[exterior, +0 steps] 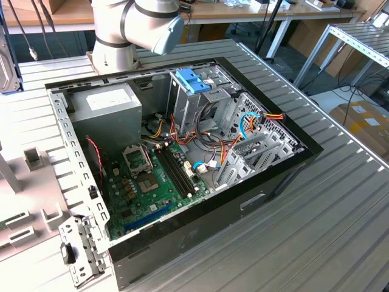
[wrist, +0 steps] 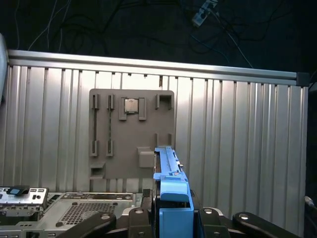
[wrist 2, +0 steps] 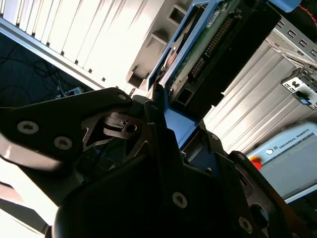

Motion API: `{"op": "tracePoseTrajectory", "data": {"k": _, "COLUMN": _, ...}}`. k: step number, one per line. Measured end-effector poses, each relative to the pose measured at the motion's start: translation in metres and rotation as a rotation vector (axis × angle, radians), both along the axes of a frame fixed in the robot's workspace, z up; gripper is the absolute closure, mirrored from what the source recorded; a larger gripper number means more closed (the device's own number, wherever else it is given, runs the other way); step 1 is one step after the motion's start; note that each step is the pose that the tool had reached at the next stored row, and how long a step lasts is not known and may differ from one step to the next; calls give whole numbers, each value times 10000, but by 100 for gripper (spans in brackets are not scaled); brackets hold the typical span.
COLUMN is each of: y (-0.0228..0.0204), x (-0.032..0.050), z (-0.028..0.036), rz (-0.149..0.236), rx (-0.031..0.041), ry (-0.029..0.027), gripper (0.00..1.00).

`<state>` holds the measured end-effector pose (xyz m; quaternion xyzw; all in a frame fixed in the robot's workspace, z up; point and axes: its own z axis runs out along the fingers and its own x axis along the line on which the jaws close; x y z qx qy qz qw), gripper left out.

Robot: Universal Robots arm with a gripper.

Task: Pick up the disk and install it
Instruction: 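Pick up the disk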

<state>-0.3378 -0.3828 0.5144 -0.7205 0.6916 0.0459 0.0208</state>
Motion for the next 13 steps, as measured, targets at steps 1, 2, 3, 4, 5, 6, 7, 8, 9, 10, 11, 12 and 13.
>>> {"op": "tracePoseTrajectory", "data": {"k": 1, "y": -2, "x": 4, "z": 0, "rz": 0, "rx": -1, "ry": 1, "gripper": 63}}
{"op": "tracePoseTrajectory", "data": {"k": 2, "y": -4, "x": 9, "z": -1, "rz": 0, "rx": -1, "ry": 0, "gripper": 63}}
{"op": "tracePoseTrajectory", "data": {"k": 3, "y": -7, "x": 16, "z": -2, "rz": 0, "rx": 0, "ry": 0, "gripper": 63}}
{"op": "tracePoseTrajectory", "data": {"k": 4, "y": -9, "x": 22, "z": -2, "rz": 0, "rx": 0, "ry": 0, "gripper": 63}}
{"op": "tracePoseTrajectory", "data": {"k": 5, "y": -11, "x": 25, "z": -3, "rz": -1, "rx": 0, "ry": 0, "gripper": 63}}
{"op": "tracePoseTrajectory", "data": {"k": 6, "y": -14, "x": 32, "z": -3, "rz": -1, "rx": 0, "ry": 0, "gripper": 63}}
{"op": "tracePoseTrajectory", "data": {"k": 7, "y": -16, "x": 35, "z": -3, "rz": 0, "rx": -1, "ry": 1, "gripper": 63}}
{"op": "tracePoseTrajectory", "data": {"k": 8, "y": -18, "x": 38, "z": -4, "rz": 0, "rx": -1, "ry": 1, "gripper": 63}}
{"op": "tracePoseTrajectory", "data": {"k": 9, "y": -24, "x": 45, "z": -5, "rz": 0, "rx": -1, "ry": 1, "gripper": 63}}
{"op": "tracePoseTrajectory", "data": {"k": 10, "y": -26, "x": 49, "z": -5, "rz": 0, "rx": -1, "ry": 0, "gripper": 63}}
{"op": "tracePoseTrajectory", "data": {"k": 11, "y": -27, "x": 53, "z": -6, "rz": 0, "rx": 0, "ry": 0, "gripper": 63}}
{"op": "tracePoseTrajectory", "data": {"k": 12, "y": -30, "x": 61, "z": -6, "rz": 0, "rx": -1, "ry": 1, "gripper": 63}}
{"op": "tracePoseTrajectory", "data": {"k": 13, "y": -32, "x": 68, "z": -7, "rz": 0, "rx": 0, "ry": 0, "gripper": 63}}
